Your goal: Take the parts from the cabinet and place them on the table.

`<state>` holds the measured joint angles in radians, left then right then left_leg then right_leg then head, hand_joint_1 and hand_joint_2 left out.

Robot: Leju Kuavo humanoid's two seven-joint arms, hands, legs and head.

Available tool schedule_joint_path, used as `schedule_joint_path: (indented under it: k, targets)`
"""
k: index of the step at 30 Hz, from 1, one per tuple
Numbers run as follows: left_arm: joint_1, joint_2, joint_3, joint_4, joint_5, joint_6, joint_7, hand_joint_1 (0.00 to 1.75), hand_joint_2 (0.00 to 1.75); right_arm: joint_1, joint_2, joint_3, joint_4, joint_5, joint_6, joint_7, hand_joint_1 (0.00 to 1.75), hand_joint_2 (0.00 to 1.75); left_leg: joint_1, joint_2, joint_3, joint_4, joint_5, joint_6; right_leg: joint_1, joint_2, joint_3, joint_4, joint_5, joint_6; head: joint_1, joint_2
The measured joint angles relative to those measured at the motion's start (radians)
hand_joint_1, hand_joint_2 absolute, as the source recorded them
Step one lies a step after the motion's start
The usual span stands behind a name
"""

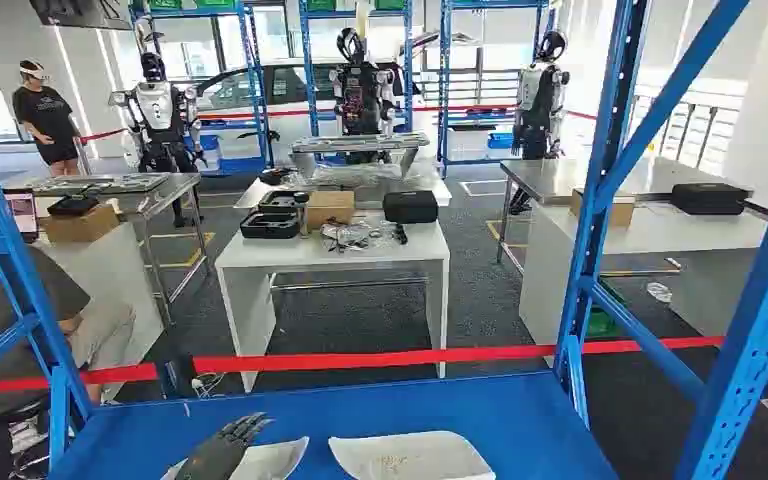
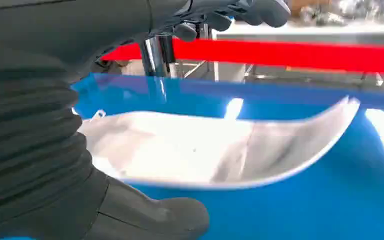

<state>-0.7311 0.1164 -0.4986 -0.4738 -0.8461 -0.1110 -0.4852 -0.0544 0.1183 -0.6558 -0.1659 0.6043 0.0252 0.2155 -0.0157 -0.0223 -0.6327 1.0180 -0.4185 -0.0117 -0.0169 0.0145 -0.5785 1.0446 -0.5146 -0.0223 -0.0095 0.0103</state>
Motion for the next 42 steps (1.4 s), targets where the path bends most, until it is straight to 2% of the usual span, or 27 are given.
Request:
schedule_joint_path:
  k: [11, 13, 25, 30, 31, 33, 36, 37, 42]
  targets:
    - [-0.02, 0.001, -0.056, 0.055, -0.04, -0.033, 0.042, 0.03, 1.75, 0.0, 0.0, -0.013, 0.0, 0.003, -0.002, 0.0, 0.0, 0.0, 0.0, 0.0, 0.0, 0.0, -0.001, 0.002, 0.0, 0.0, 0.001, -0.001, -0.001, 0.001, 0.0, 0.0]
    - [-0.022, 0.003, -0.064, 0.063, -0.05, -0.033, 0.055, 1.75, 1.75, 0.0, 0.0, -0.014, 0.0, 0.005, -0.001, 0.0, 0.0, 0.0, 0.0, 0.0, 0.0, 0.0, -0.002, 0.002, 0.0, 0.0, 0.001, -0.001, -0.001, 0.001, 0.0, 0.0]
    - [-0.025, 0.015, -0.094, 0.103, -0.088, -0.032, 0.108, 1.75, 1.75, -0.001, -0.002, -0.022, 0.0, 0.018, 0.002, 0.0, 0.0, 0.0, 0.0, 0.0, 0.0, 0.0, -0.002, 0.002, 0.0, 0.0, 0.001, -0.001, -0.001, 0.002, 0.0, 0.0]
    - [-0.032, 0.017, -0.094, 0.109, -0.101, -0.011, 0.119, 1.75, 1.75, -0.001, -0.002, -0.023, 0.0, 0.021, 0.002, 0.0, 0.0, 0.0, 0.0, -0.001, 0.0, 0.0, -0.002, 0.002, 0.0, -0.001, 0.002, -0.002, -0.001, 0.002, 0.0, 0.0]
    - [-0.033, 0.016, -0.094, 0.109, -0.104, -0.007, 0.12, 1.59, 0.0, -0.001, -0.002, -0.023, 0.0, 0.022, 0.002, 0.0, 0.0, 0.0, 0.0, -0.001, 0.0, 0.0, -0.002, 0.002, 0.0, 0.0, 0.003, -0.002, -0.001, 0.002, 0.0, 0.0]
    - [-0.035, 0.017, -0.094, 0.11, -0.106, -0.003, 0.12, 1.5, 0.0, -0.002, -0.002, -0.023, 0.0, 0.023, 0.002, 0.0, 0.0, 0.0, 0.0, -0.001, 0.001, 0.0, -0.002, 0.002, 0.0, 0.0, 0.003, -0.002, -0.001, 0.002, 0.0, 0.0]
    - [-0.035, 0.017, -0.099, 0.112, -0.11, 0.012, 0.12, 1.62, 0.0, -0.002, -0.002, -0.024, 0.0, 0.024, 0.002, 0.0, 0.0, 0.0, 0.0, -0.001, 0.001, 0.0, -0.002, 0.002, 0.0, 0.0, 0.003, -0.002, -0.001, 0.002, 0.0, 0.0]
    - [-0.035, 0.016, -0.099, 0.112, -0.11, 0.018, 0.118, 1.75, 1.75, -0.002, -0.002, -0.024, 0.0, 0.024, 0.002, 0.0, 0.0, 0.0, 0.0, -0.001, 0.001, 0.0, -0.002, 0.002, 0.0, 0.0, 0.003, -0.002, -0.001, 0.002, 0.0, 0.0]
    - [-0.033, 0.014, -0.099, 0.111, -0.114, 0.06, 0.108, 1.75, 1.75, -0.003, -0.002, -0.028, 0.0, 0.031, 0.002, 0.0, 0.0, 0.0, 0.0, -0.001, 0.001, 0.0, -0.002, 0.002, 0.0, 0.0, 0.003, -0.002, -0.001, 0.002, 0.0, 0.0]
